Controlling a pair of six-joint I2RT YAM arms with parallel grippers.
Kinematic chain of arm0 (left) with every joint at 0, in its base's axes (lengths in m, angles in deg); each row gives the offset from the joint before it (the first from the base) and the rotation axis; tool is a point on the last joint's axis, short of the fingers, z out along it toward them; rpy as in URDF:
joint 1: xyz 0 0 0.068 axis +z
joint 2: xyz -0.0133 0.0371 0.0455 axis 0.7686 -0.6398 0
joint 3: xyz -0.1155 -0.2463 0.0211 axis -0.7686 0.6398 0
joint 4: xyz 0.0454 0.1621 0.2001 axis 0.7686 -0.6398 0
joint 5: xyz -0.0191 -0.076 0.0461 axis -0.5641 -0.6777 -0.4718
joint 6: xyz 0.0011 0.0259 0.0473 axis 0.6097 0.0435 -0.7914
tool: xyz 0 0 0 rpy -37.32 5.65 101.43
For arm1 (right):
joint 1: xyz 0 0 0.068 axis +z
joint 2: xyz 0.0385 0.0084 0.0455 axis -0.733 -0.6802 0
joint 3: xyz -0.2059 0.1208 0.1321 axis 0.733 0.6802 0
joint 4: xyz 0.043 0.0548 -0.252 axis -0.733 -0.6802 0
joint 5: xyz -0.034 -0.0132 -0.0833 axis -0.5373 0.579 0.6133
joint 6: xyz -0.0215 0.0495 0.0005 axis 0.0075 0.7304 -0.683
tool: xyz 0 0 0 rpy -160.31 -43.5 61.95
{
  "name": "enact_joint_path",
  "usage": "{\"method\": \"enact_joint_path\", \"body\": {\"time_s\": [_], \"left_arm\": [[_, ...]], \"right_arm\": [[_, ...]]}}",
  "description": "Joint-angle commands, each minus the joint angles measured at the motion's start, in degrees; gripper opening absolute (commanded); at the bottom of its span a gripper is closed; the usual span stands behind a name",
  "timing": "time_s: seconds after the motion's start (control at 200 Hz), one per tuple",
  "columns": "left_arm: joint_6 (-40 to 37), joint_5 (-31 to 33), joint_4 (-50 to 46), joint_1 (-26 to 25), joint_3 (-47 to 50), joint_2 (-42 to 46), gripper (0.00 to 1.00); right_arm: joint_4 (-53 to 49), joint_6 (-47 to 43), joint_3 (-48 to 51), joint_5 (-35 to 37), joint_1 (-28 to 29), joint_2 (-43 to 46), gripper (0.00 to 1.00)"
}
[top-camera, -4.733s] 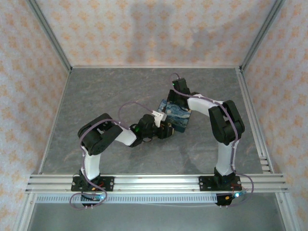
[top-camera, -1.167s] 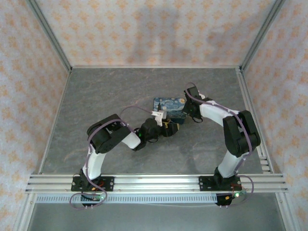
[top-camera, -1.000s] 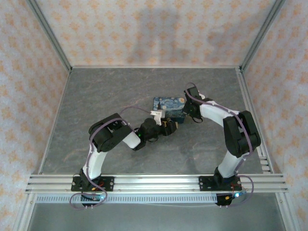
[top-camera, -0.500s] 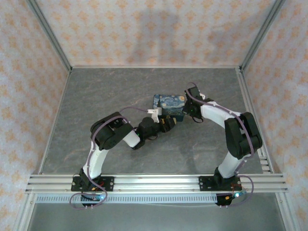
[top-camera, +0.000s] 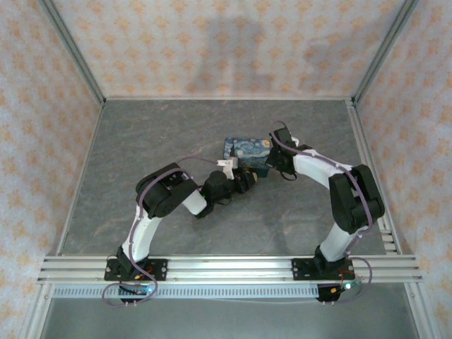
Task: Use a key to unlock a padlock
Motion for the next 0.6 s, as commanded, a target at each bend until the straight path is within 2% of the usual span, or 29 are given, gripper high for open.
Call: {"method": "enact_joint_path", "body": {"time_s": [0.0,0.06,0.16,0.355,0.59], "left_arm": [[0.7,-1.1,-4.0,0.3,0.2,-1.9,0.34],[0.8,-1.5,-4.3,0.5,0.5,-1.8,0.28],[1.2,-2.9,-5.4,1.2,1.3,-0.9,0.26],[-0.3,-4.8,-10.9,2.2,2.7,3.2,0.13],[-1.1,-8.3,-18.9,3.1,1.5,6.9,0.03]], "right_arm": [[0.4,0.5,1.1,0.1,0.6,1.8,0.00],[0.3,0.4,1.2,0.4,0.7,2.1,0.00],[0.1,0.2,1.4,0.6,0.6,2.8,0.00],[0.8,-0.4,2.9,-0.4,-0.3,5.6,0.00],[4.7,-2.3,10.5,-5.9,-2.7,16.8,0.00]]}}
